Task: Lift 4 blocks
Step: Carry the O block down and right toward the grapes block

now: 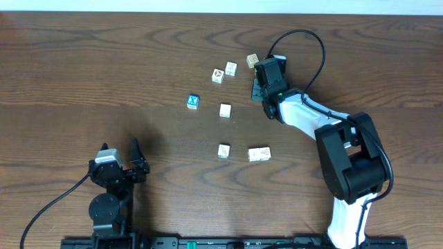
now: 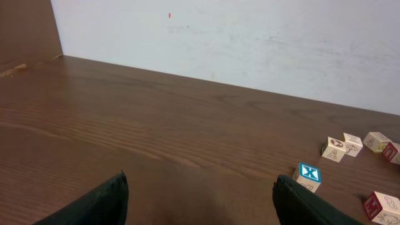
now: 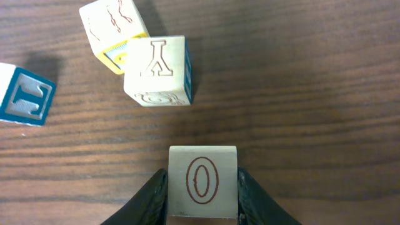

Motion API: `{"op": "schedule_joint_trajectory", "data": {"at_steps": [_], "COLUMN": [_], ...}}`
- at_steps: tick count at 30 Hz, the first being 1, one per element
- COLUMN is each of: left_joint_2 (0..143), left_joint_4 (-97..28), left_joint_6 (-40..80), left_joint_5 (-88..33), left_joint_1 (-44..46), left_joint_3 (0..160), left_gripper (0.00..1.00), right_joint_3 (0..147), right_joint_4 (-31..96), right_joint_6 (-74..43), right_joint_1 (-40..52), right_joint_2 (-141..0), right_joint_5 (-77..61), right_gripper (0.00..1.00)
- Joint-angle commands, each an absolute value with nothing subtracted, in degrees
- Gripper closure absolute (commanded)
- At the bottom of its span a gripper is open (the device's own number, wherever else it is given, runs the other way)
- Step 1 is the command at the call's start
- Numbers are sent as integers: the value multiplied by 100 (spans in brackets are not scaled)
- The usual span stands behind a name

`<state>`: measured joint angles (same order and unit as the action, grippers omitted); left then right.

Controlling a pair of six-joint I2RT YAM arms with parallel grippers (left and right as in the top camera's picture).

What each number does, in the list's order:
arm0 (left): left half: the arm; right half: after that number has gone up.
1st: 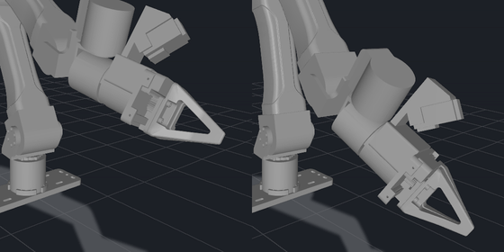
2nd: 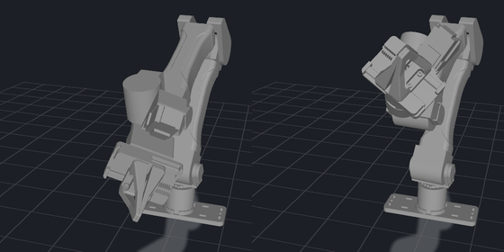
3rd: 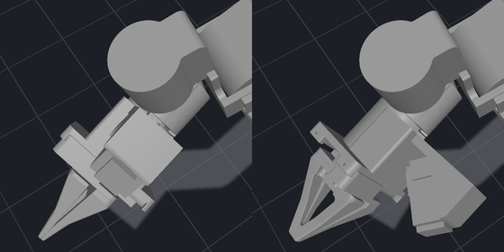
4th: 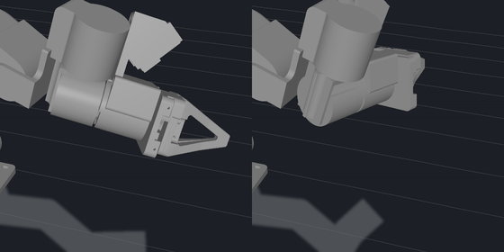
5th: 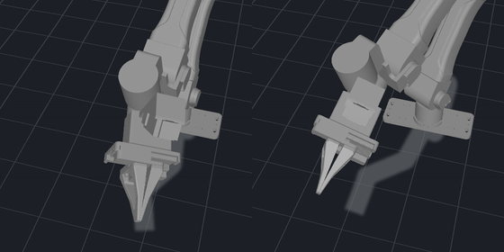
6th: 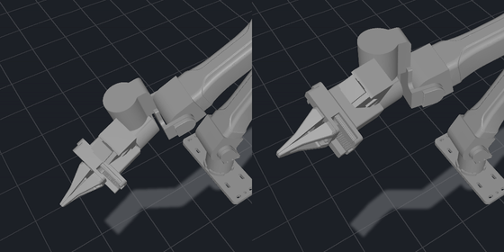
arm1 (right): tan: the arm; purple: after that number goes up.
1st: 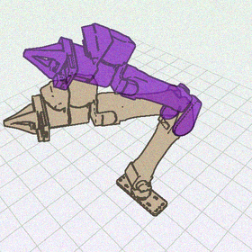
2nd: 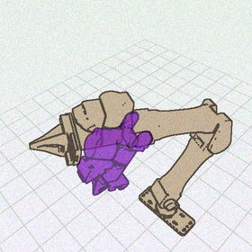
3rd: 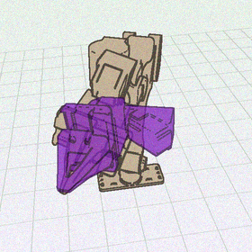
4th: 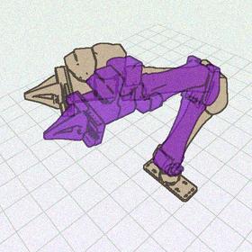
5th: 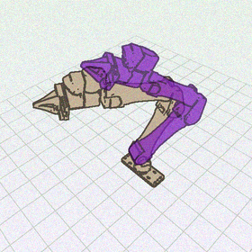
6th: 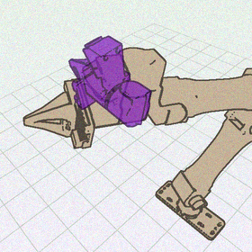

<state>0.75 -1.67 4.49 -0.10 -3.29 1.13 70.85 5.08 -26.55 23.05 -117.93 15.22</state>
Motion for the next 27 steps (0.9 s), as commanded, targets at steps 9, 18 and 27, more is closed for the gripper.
{"op": "schedule_joint_trajectory", "data": {"at_steps": [9,18,27], "left_joint_2": [60,60,60], "left_joint_4": [-421,-421,-421], "left_joint_6": [475,475,475], "left_joint_5": [60,60,60], "left_joint_1": [-353,-353,-353], "left_joint_3": [23,23,23], "left_gripper": [26,26,26], "right_joint_3": [7168,7168,6766], "right_joint_4": [1791,4296,6010], "right_joint_6": [-2340,-2362,-2808], "right_joint_1": [2281,2281,2309], "right_joint_2": [-10079,-8335,-7985], "right_joint_5": [1610,1664,1553], "right_gripper": [70,70,77]}}
